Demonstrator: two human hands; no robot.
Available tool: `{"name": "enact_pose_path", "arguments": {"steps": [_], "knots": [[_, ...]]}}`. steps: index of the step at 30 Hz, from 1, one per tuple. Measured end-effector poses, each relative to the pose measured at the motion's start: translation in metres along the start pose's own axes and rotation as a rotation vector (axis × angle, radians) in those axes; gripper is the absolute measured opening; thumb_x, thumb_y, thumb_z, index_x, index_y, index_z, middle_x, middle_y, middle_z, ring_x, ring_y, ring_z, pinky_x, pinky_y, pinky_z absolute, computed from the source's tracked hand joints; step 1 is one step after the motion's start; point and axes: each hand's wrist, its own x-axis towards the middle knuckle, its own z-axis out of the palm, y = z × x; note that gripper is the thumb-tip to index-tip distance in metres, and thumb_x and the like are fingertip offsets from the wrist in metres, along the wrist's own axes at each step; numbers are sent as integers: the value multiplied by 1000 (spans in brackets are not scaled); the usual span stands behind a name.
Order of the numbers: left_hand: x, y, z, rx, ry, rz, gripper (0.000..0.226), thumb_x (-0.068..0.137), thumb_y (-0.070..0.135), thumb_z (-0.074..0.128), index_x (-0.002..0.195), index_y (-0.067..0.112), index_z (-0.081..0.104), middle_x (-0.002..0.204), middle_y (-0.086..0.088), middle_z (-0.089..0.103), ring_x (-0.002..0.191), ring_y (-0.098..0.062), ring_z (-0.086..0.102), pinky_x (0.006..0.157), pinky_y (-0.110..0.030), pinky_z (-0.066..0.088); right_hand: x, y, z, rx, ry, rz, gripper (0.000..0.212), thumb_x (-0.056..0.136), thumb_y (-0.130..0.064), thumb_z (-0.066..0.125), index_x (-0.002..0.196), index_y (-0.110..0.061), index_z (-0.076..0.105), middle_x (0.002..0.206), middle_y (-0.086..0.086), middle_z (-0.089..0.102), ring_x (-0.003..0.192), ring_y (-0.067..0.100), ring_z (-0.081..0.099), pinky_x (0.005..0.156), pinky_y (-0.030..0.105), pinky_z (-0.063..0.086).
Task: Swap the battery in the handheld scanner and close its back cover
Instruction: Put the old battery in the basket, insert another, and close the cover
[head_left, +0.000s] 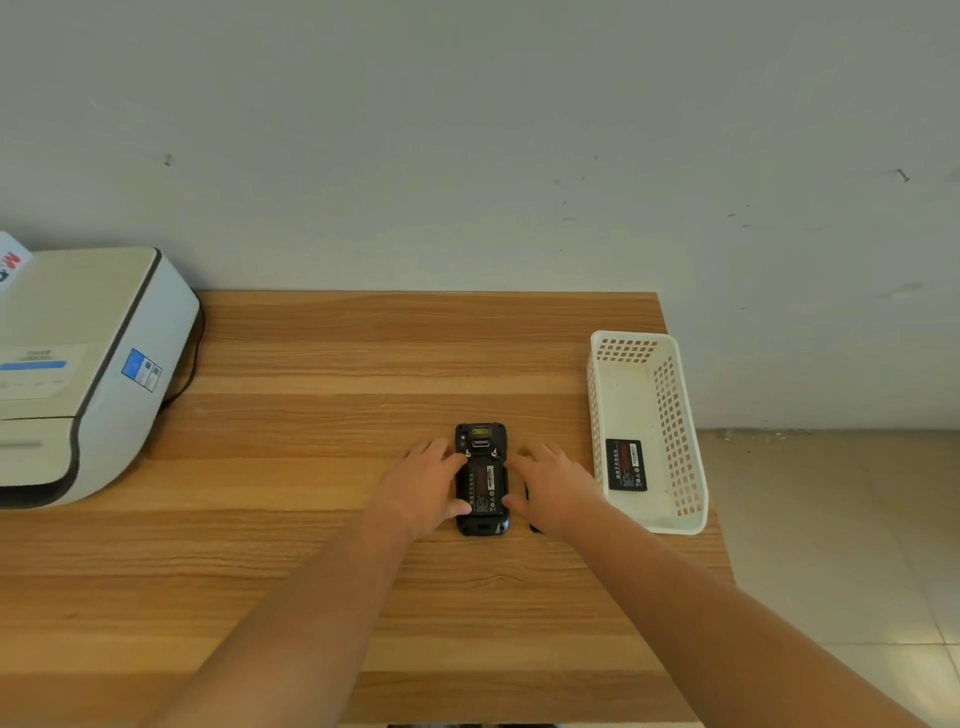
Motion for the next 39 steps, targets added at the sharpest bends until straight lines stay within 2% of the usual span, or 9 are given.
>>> {"name": "enact_pose_path", "arguments": {"steps": [5, 9, 13, 20, 23, 26, 29, 34, 39], "knots": [[0, 2, -1, -45, -12, -150, 65, 81, 61, 62, 133, 26, 42, 133, -1, 50, 126, -22, 43, 103, -45, 38, 8, -7, 5, -53, 39, 21, 65, 84, -49, 65, 139, -26, 40, 154, 3, 23, 142, 26, 21, 113, 47, 27], [8, 3, -1, -13, -68, -202, 65, 76, 66, 63, 122, 21, 53, 125, -2, 57, 120, -22, 49, 98, -43, 40, 13, -8, 8, -54, 19, 65, 69, 79, -51, 69, 135, -23, 41, 154, 5, 22, 143, 27, 19, 115, 47, 23], [15, 4, -2, 32, -132, -198, 58, 75, 66, 65, 109, 19, 60, 114, -3, 62, 113, -22, 53, 93, -41, 41, 19, -9, 8, -106, 4, 73, 69, 77, -54, 69, 133, -22, 43, 152, 6, 25, 141, 28, 22, 114, 47, 25], [23, 5, 0, 93, -173, -142, 54, 79, 64, 63, 112, 22, 60, 114, -1, 62, 115, -23, 51, 94, -41, 39, 26, -9, 10, -161, -26, 107, 73, 76, -58, 69, 133, -21, 43, 153, 6, 26, 140, 29, 23, 114, 49, 24], [19, 2, -1, 38, -111, -119, 55, 77, 62, 66, 113, 23, 57, 115, 1, 62, 113, -22, 53, 94, -40, 40, 24, -6, 10, -161, -23, 96, 76, 75, -62, 67, 134, -21, 42, 151, 6, 29, 139, 28, 26, 114, 49, 24], [13, 0, -1, -20, -19, -5, 58, 79, 57, 66, 126, 25, 51, 126, 3, 56, 119, -19, 49, 103, -40, 37, 16, -2, 11, -101, 51, 29, 69, 80, -60, 62, 135, -25, 41, 145, 1, 37, 135, 24, 32, 112, 46, 27], [7, -3, -3, 55, -4, 88, 65, 85, 54, 61, 141, 26, 43, 136, 1, 47, 128, -21, 40, 110, -42, 32, 9, 1, 12, -98, 34, -65, 68, 87, -58, 56, 144, -27, 37, 151, 0, 32, 138, 24, 28, 114, 46, 26], [9, -1, -2, 117, -40, 63, 66, 86, 52, 61, 144, 27, 41, 136, -1, 45, 129, -22, 36, 109, -43, 30, 11, -2, 10, -186, 13, -106, 66, 88, -51, 59, 145, -25, 37, 155, 2, 26, 141, 26, 23, 115, 46, 23], [13, 3, -3, 201, -75, 65, 65, 87, 53, 59, 143, 25, 42, 134, -3, 47, 128, -24, 36, 107, -44, 31, 11, 1, 13, -208, 9, -67, 65, 88, -56, 57, 145, -32, 38, 154, 0, 30, 142, 27, 21, 116, 47, 19]]}}
